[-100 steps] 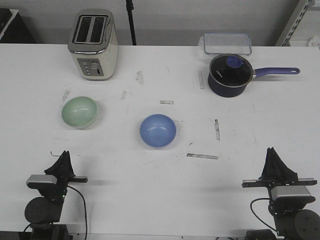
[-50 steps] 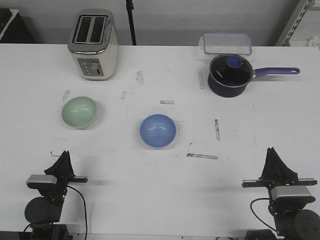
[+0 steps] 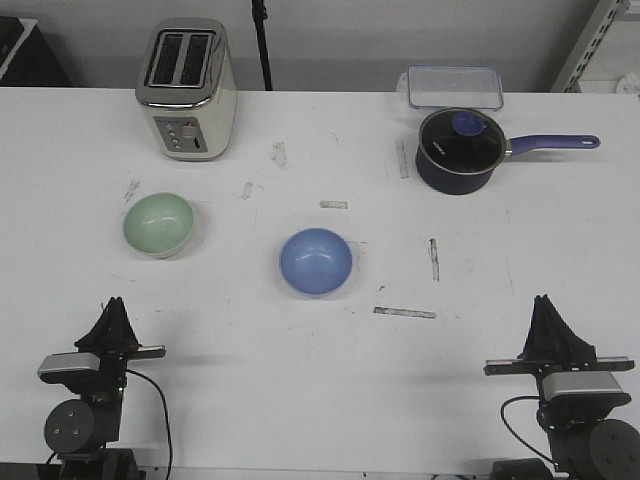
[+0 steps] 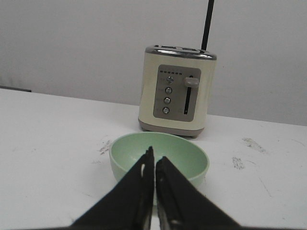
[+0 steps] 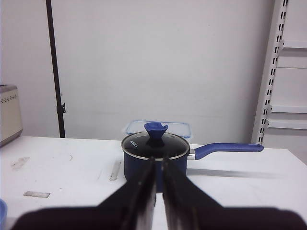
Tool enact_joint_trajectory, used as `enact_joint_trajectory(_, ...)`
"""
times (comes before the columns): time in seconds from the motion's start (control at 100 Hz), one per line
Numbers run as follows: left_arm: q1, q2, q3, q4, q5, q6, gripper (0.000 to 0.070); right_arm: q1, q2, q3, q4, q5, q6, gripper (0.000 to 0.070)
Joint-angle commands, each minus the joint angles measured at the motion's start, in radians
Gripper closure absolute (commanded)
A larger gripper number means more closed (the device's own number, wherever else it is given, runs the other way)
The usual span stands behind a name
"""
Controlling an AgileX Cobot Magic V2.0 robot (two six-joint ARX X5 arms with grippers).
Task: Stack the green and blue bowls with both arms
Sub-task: 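Reach the left gripper to the pale green bowl's rim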
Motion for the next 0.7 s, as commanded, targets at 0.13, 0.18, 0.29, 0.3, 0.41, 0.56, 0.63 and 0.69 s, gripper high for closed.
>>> enact_joint_trajectory(0.13, 0.002, 0.013, 0.119, 0.012, -0.003, 0.185, 0.0698, 0.001, -0.001, 0.008, 0.008, 0.0, -0.005, 0.0684)
enact_joint_trajectory(0.18, 0.002, 0.024, 0.148, 0.008, -0.003, 0.229, 0.0698, 0.001, -0.001, 0.008, 0.008, 0.0, -0.005, 0.0684)
enact_joint_trajectory(0.29, 0.002, 0.065, 0.216, -0.042, -0.005, 0.27, 0.0698, 0.001, -0.001, 0.008, 0.008, 0.0, -0.005, 0.0684)
enact_joint_trajectory(0.3, 0.002, 0.07, 0.223, -0.049, -0.007, 0.272, 0.0698, 0.001, -0.001, 0.008, 0.008, 0.0, -0.004, 0.0684)
enact_joint_trajectory(0.41, 0.002, 0.138, 0.298, -0.134, -0.013, 0.291, 0.0698, 0.001, -0.001, 0.008, 0.008, 0.0, -0.005, 0.0684)
enact_joint_trajectory(0.56, 0.002, 0.254, 0.415, -0.248, -0.022, 0.29, 0.0698, 0.001, -0.001, 0.008, 0.008, 0.0, -0.005, 0.0684)
enact_joint_trajectory(0.63, 0.002, 0.314, 0.47, -0.289, -0.047, 0.29, 0.0697, 0.001, -0.001, 0.008, 0.008, 0.0, -0.005, 0.0684)
enact_joint_trajectory(0.69, 0.002, 0.365, 0.513, -0.322, -0.075, 0.284, 0.0698, 0.001, -0.001, 0.008, 0.008, 0.0, -0.005, 0.0684)
